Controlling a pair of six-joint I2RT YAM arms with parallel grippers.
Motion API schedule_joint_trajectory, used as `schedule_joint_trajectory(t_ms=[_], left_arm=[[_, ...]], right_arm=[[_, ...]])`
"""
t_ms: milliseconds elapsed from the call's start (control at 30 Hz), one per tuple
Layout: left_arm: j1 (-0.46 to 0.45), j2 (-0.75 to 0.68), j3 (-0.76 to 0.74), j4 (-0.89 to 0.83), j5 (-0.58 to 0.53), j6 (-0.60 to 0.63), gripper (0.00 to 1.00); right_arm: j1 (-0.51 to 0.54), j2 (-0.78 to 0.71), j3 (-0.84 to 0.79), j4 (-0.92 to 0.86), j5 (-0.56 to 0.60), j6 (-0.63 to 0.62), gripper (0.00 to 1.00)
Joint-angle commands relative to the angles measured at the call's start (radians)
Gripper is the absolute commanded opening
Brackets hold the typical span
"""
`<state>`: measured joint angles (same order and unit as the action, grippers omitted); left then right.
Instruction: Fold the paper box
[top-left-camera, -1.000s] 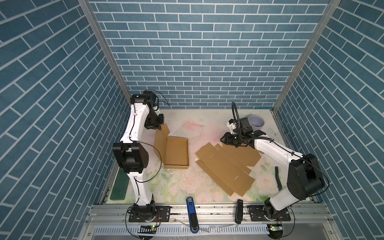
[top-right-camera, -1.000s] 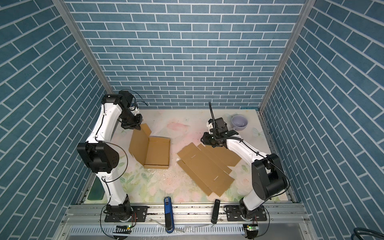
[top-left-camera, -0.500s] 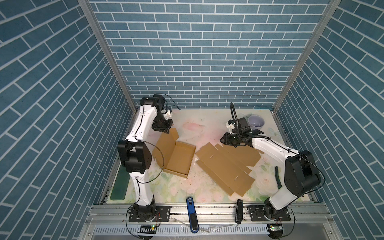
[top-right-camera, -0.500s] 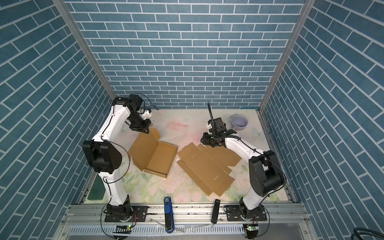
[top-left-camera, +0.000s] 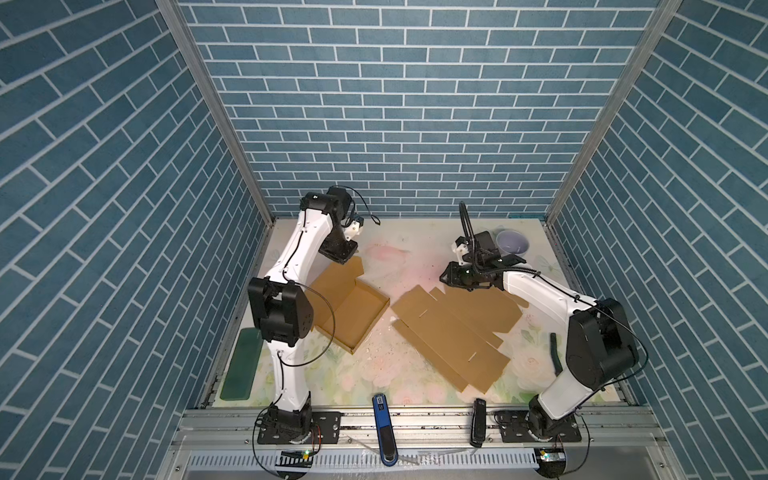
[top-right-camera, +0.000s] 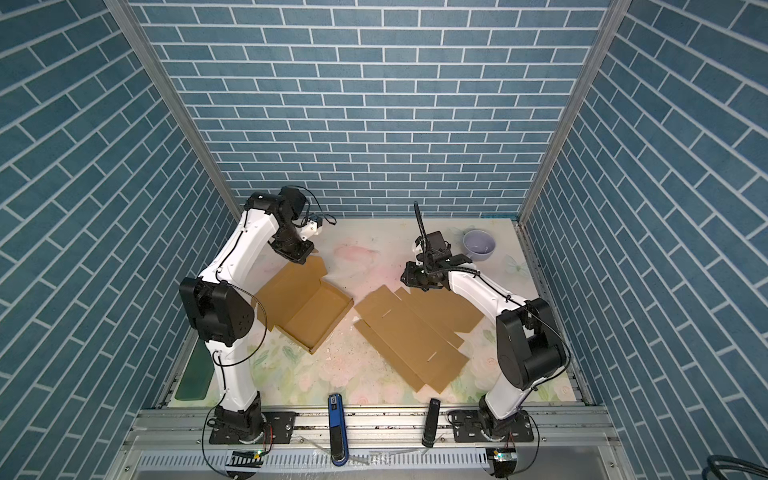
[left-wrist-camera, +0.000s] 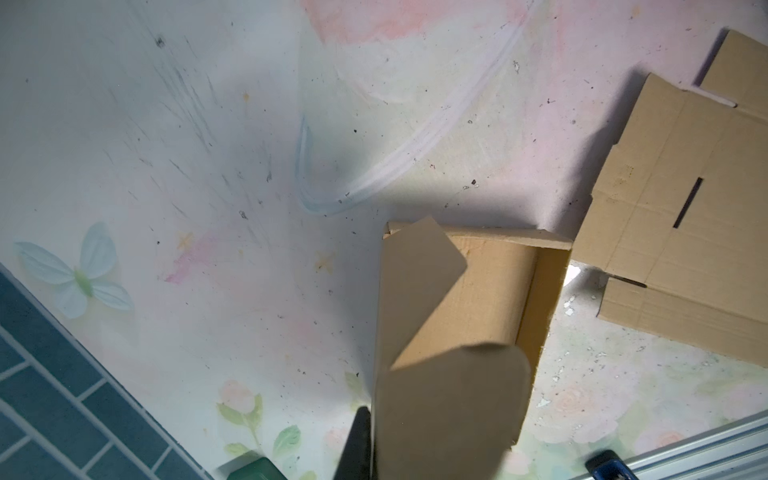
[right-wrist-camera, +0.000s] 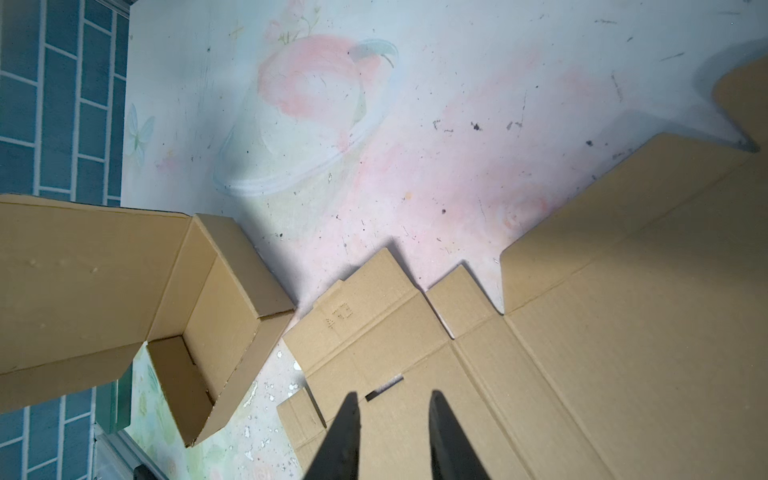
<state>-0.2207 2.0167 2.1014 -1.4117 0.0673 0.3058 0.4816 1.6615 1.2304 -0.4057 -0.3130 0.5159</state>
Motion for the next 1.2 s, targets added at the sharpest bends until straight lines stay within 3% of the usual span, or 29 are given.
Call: schedule_joint_trajectory(t_ms=[0,233,367,500,667,867,1033,1167], left_arm=[[-0.002,0.013,0.032,0.011,0.000,0.056,0.16],[-0.002,-0.016,0.058,0.038,0.026,0.001,0.43],[-0.002,-0.118,0.016,0.089,0.018,-0.158,0.61],[-0.004,-0.293,-0.158,0.178,0.002,-0.370,0.69],[-0.021,-0.602,-0.506,0.299,-0.093,-0.678,0.73],[-0.113,-0.873,-0.822,0.282,-0.267,-0.963,0.73],[-0.180,-1.033,-1.052,0.332,-0.311,-1.148,0.72],[-0.202,-1.076,-1.208,0.444,-0.296,-1.243,0.69]], right_arm=[[0.003,0.018,0.055,-0.037,0.023,-0.010,0.30],[0.021,0.049,0.066,-0.001,0.009,-0.014,0.30],[0.047,0.077,0.107,-0.001,-0.019,-0.078,0.31],[0.078,0.115,0.168,-0.004,-0.060,-0.180,0.32],[0.119,0.175,0.214,0.049,-0.100,-0.272,0.32],[0.183,0.276,0.281,0.095,-0.117,-0.308,0.32],[0.226,0.344,0.316,0.119,-0.117,-0.297,0.33],[0.243,0.366,0.320,0.131,-0.111,-0.278,0.33]])
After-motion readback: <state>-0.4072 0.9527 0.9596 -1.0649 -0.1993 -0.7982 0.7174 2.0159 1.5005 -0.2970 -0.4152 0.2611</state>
